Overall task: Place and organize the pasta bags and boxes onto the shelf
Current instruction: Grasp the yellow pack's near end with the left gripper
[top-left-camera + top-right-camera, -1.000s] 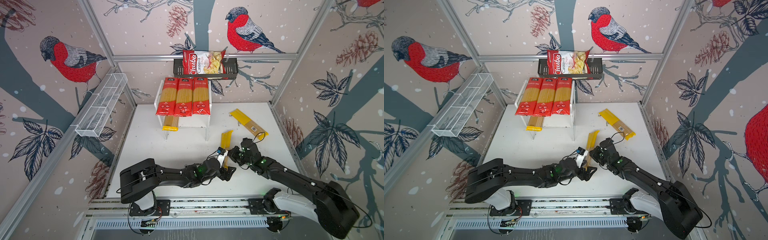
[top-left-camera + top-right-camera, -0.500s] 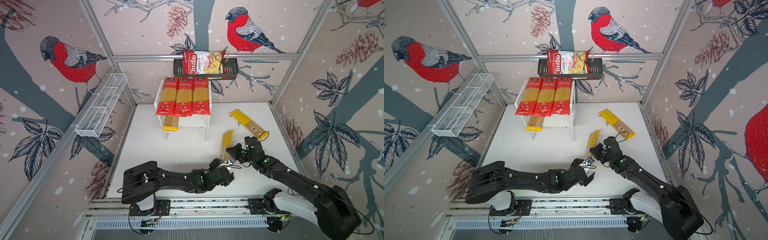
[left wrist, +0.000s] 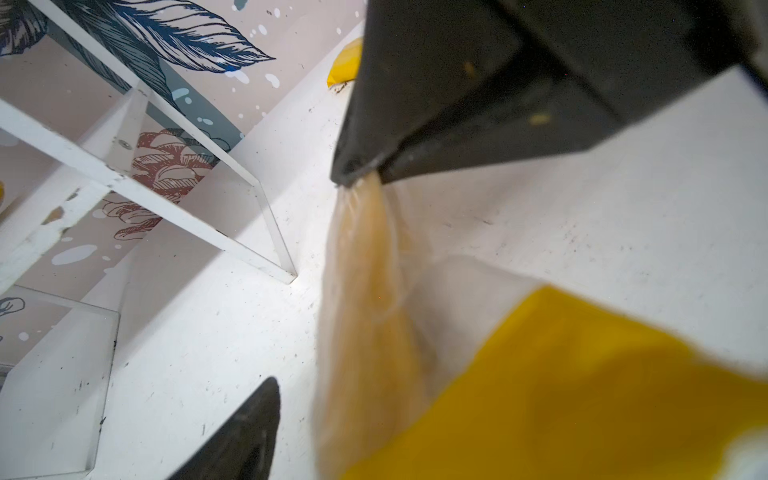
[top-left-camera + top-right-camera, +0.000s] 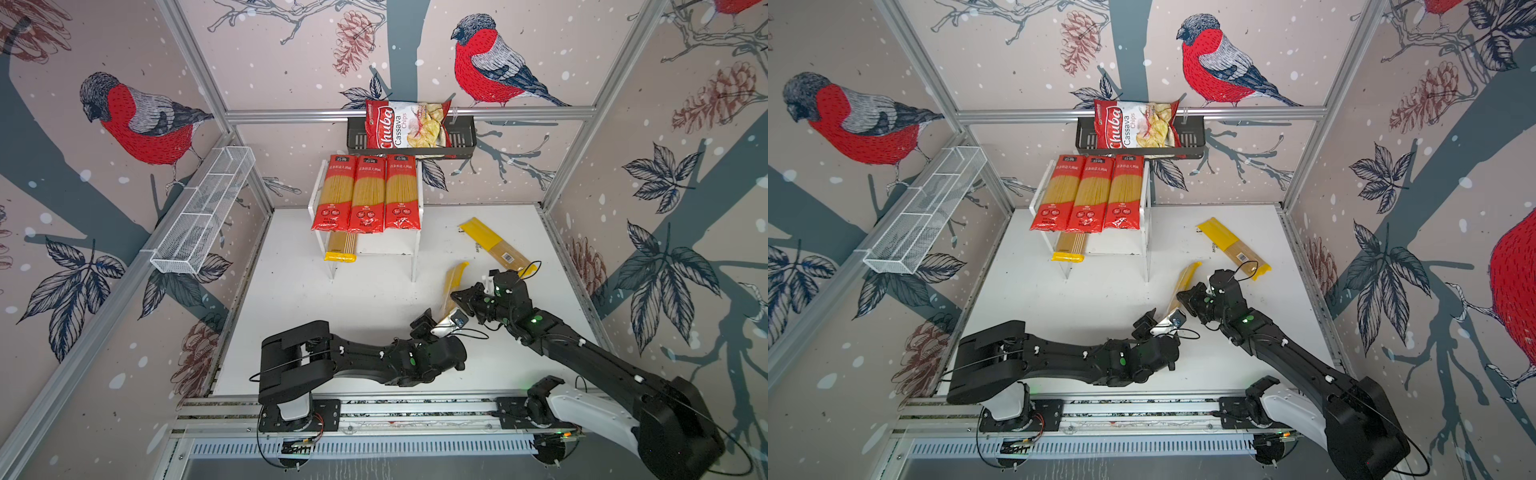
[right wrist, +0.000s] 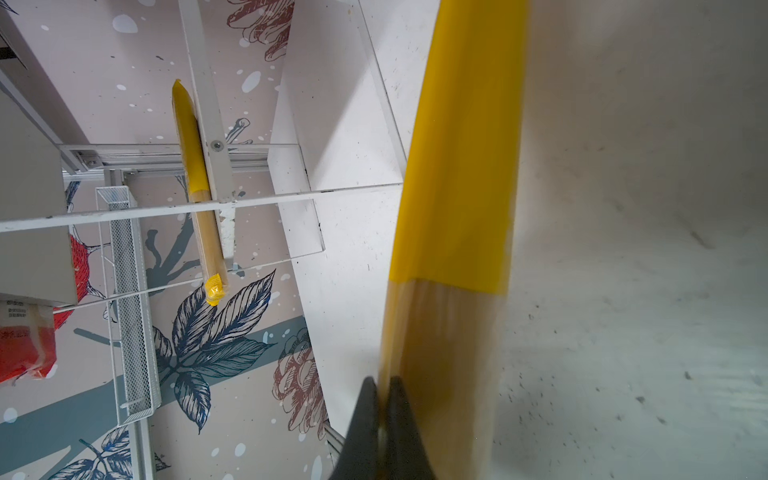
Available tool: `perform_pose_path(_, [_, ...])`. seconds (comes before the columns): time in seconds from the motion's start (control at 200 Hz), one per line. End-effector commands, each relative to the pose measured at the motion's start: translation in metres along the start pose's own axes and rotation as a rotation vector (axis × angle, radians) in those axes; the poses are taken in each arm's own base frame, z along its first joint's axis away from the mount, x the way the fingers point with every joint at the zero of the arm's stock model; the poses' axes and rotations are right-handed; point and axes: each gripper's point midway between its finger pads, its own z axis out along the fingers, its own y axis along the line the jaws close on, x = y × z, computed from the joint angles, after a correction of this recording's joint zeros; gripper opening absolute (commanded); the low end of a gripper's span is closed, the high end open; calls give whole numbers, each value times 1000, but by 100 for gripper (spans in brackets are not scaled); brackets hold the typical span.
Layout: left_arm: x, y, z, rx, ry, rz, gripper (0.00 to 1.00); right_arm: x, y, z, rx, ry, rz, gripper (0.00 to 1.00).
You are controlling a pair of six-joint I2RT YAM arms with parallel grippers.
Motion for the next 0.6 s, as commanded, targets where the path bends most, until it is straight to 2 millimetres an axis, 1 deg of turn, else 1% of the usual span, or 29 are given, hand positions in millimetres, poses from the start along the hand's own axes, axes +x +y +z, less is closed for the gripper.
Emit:
perform_pose_path(0.0, [-18,3,-5,21,-72,-66,76,-3,33,-2,-125,-5,-42,0])
perform_pose_path(0.09, [-17,2,-1,67,-62,-96,74,-1,35,-2,-132,1,-43,0])
perform_pose_path(0.17, [-19,1,1,108,-45,-116,69,0,36,-3,-134,6,-46,0])
perform_pose_path(0.3, [-21,5,3,116,-49,-132,63,0,38,-2,-138,10,-48,0])
perform_pose_path(0.4, [-22,3,4,121,-48,-122,54,2,39,0,-141,20,-50,0])
perform_pose_path(0.53, [-23,1,4,124,-40,-131,37,2,35,4,-131,21,-47,0])
perform_pose_path(0.595, [-24,1,4,127,-34,-141,33,2,33,5,-128,24,-43,1])
